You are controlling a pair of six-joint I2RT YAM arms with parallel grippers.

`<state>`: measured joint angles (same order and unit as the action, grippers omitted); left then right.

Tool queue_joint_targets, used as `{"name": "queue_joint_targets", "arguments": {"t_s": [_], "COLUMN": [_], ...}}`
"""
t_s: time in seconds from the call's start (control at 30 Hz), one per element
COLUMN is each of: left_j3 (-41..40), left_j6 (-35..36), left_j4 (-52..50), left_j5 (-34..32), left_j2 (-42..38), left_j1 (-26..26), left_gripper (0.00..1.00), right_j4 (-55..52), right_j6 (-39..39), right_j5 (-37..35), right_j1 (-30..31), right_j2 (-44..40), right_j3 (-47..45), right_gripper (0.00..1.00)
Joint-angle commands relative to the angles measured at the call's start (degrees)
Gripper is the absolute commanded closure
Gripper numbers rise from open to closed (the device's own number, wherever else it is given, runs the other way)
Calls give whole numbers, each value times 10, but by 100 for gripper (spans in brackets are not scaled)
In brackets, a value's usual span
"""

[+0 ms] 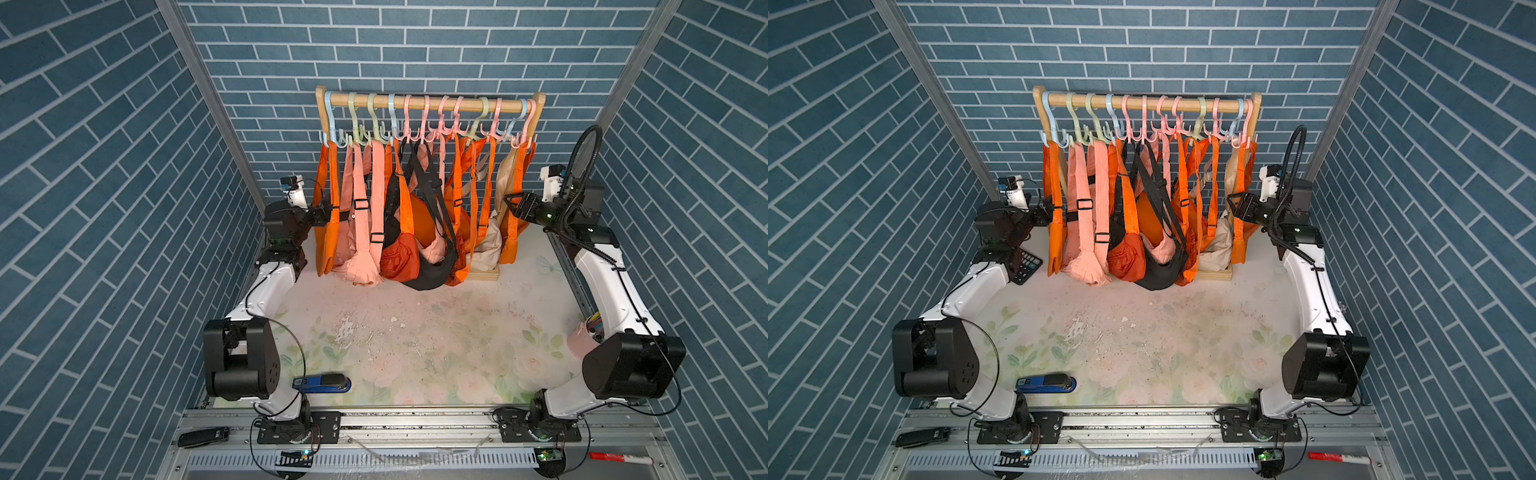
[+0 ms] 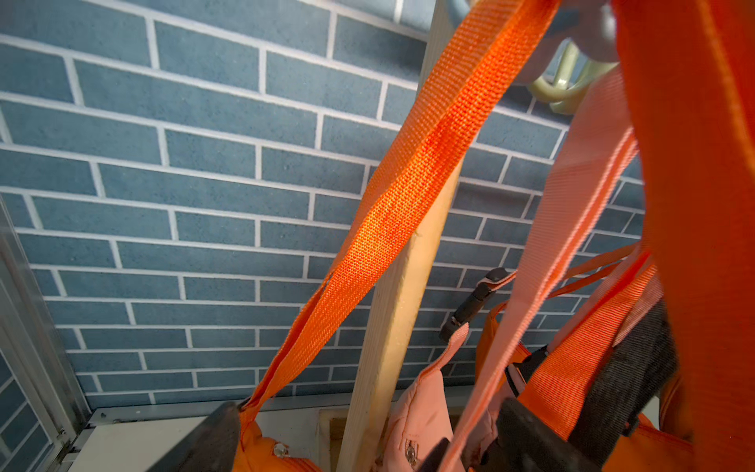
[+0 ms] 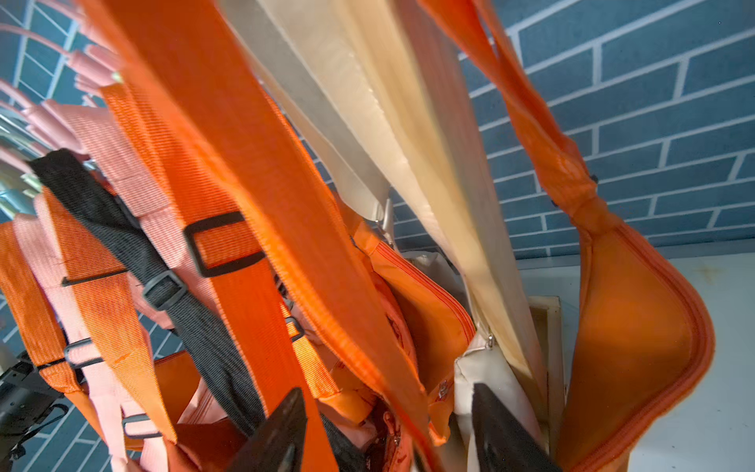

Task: Take the bag off the hook
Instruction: Move the clothesline to the center of the board, then pick up the bag from the hook.

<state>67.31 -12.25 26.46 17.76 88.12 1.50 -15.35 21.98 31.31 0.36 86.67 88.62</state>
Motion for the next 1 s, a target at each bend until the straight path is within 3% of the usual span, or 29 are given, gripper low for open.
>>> {"name": "queue_joint_targets", "arguments": {"t_s": [0.0,0.5,0.77,0.97], "left_j3": [-26,-131,-155,-167], "left_j6": [-3,-26,-93,-112], "left_j4": [-15,-65,-132,-168], "left_j5": [-4,-46,-90,-88], "left_j2": [-35,-186,-280,-321], "left_j1": [1,-2,-2,-4], "left_gripper": [1,1,1,1], "right_j4": [-18,-70,-97,-107], "right_j6": [-16,-47,-60,-75], "right_j5": [-11,-68,-111,-138], "right_j1": [8,100,208,302], "right_j2": [-32,-149,-173,-135], "right_j3": [-19,-71,-52,-8], "right_gripper": [35,35,38,38]}}
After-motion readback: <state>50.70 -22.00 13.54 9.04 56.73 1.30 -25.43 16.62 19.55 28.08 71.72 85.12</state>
